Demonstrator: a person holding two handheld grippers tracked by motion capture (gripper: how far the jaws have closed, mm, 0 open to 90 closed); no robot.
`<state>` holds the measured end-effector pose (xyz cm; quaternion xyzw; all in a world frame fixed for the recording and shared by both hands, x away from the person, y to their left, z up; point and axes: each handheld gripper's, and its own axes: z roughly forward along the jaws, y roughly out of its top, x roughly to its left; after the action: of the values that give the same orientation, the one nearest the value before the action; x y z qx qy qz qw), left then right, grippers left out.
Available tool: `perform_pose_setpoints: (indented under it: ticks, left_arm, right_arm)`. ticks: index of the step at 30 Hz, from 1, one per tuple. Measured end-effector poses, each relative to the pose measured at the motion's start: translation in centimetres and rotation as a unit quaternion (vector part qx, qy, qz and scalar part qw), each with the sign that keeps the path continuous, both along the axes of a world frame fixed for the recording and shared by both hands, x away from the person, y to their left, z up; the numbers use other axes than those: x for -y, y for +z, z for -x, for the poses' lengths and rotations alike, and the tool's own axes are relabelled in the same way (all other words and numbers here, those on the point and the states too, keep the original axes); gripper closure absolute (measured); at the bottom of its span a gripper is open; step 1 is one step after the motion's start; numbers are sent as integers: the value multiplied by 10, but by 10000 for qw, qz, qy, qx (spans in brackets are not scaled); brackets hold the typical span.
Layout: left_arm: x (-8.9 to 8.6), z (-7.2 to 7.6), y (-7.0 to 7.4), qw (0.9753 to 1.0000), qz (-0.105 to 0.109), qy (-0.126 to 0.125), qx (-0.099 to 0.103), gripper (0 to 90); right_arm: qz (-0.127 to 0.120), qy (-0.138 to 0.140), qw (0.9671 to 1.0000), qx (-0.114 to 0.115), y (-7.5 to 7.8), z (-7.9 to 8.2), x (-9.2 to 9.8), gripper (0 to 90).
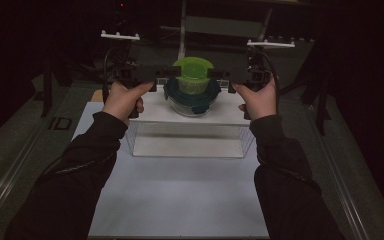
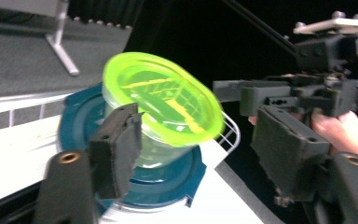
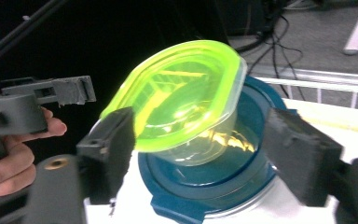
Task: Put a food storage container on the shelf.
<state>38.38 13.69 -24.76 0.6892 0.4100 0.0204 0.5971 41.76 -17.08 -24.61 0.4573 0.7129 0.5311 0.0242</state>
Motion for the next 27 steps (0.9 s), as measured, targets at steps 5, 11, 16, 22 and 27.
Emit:
perform_pose_setpoints:
  ticks: [5,11,16,22,27]
  left_arm:
    - [2,13,-1,9996,-75,-161,197,201]
    - [9,29,-15,9981,-205,-318,493,2]
    - [16,39,-28,9960,-402,-288,740,1]
    - [21,56,-44,9941,-474,-319,918,1]
    - [19,71,-50,9932,-437,-365,1015,1]
  right_arm:
    - [-26,109,9999,91,0,6,2,208]
    - [-5,194,9996,192,-4,16,5,206]
    - [162,329,9987,341,-13,31,4,205]
    - [168,558,9973,451,-27,55,4,206]
    - [118,645,9962,570,-37,69,6,206]
